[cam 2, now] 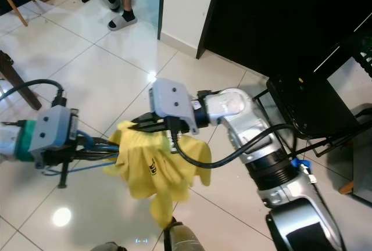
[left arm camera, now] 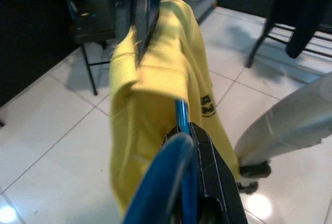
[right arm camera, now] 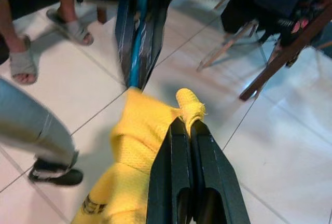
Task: Hang hanger
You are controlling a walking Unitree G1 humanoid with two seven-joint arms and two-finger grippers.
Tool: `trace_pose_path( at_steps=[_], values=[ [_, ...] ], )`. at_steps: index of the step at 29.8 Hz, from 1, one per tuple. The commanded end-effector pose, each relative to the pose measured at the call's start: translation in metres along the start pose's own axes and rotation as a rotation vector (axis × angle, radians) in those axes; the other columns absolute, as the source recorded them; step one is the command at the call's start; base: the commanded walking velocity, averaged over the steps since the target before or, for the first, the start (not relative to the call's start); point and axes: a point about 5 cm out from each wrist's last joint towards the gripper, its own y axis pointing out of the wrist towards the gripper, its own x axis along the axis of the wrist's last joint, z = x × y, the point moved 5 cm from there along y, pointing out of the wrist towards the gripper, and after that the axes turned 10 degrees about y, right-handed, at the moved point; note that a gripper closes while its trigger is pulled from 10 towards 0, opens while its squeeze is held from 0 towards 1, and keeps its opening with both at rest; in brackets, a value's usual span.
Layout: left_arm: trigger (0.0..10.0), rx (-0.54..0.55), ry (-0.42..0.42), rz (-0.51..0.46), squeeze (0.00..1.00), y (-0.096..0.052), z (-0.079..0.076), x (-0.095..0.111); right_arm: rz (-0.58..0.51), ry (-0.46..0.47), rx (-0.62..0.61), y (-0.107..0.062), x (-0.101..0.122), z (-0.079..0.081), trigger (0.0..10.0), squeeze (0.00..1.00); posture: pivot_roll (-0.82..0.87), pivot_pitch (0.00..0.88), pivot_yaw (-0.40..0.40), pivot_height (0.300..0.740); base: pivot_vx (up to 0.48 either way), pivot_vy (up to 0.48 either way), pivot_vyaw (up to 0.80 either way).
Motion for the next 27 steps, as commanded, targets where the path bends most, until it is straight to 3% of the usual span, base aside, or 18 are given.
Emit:
trace_pose_path(
  at_steps=[1, 6, 7, 8, 9, 16, 23, 24, 26, 27],
  values=[
    [10.0, -0.002, 0.007, 0.001, 0.0, 0.0, -0.003, -0.001, -0.003, -0.003, 0.015, -0.002, 0.001, 0.005, 10.0, 0.0, 0.05, 0.113, -0.041, 0.74, 0.0, 0.0, 0.0],
    [10.0, 0.07, 0.0, -0.002, 0.0, 0.011, 0.002, -0.007, -0.083, 0.035, 0.088, 0.006, 0.013, 0.024, 10.0, 0.0, 0.03, 0.121, -0.043, 0.74, 0.0, 0.0, 0.0],
    [10.0, 0.1, -0.01, -0.034, 0.0, 0.023, 0.006, -0.003, -0.192, 0.071, 0.136, 0.016, 0.033, 0.034, 10.0, 0.0, 0.03, 0.121, -0.042, 0.74, 0.0, 0.0, 0.0],
    [10.0, 0.1, -0.01, -0.034, 0.0, 0.023, 0.006, -0.003, -0.192, 0.071, 0.136, 0.016, 0.033, 0.034, 10.0, 0.0, 0.03, 0.121, -0.042, 0.74, 0.0, 0.0, 0.0],
    [10.0, 0.117, -0.027, -0.093, 0.0, 0.038, 0.009, 0.006, -0.315, 0.11, 0.2, 0.028, 0.058, 0.046, 10.0, 0.0, 0.02, 0.121, -0.041, 0.74, 0.0, 0.0, 0.0],
    [10.0, 0.139, -0.035, -0.147, 0.0, 0.056, 0.013, 0.014, -0.39, 0.105, 0.265, 0.042, 0.078, 0.05, 10.0, 0.0, 0.02, 0.117, -0.042, 0.74, 0.0, 0.0, 0.0],
    [10.0, 0.152, -0.037, -0.156, 0.0, 0.057, 0.013, 0.017, -0.343, 0.063, 0.253, 0.045, 0.071, 0.047, 10.0, 0.0, 0.02, 0.121, -0.053, 0.74, 0.0, 0.0, 0.0],
    [10.0, 0.163, -0.037, -0.154, 0.0, 0.055, 0.014, 0.017, -0.282, 0.026, 0.221, 0.044, 0.059, 0.044, 10.0, 0.0, 0.02, 0.122, -0.052, 0.74, 0.0, 0.0, 0.0],
    [10.0, 0.163, -0.037, -0.154, 0.0, 0.055, 0.014, 0.017, -0.282, 0.026, 0.221, 0.044, 0.059, 0.044, 10.0, 0.0, 0.02, 0.122, -0.052, 0.74, 0.0, 0.0, 0.0],
    [10.0, 0.184, -0.041, -0.153, 0.0, 0.052, 0.016, 0.016, -0.183, -0.031, 0.165, 0.042, 0.041, 0.039, 10.0, 0.0, 0.02, 0.123, -0.052, 0.74, 0.0, 0.0, 0.0]
  ],
)
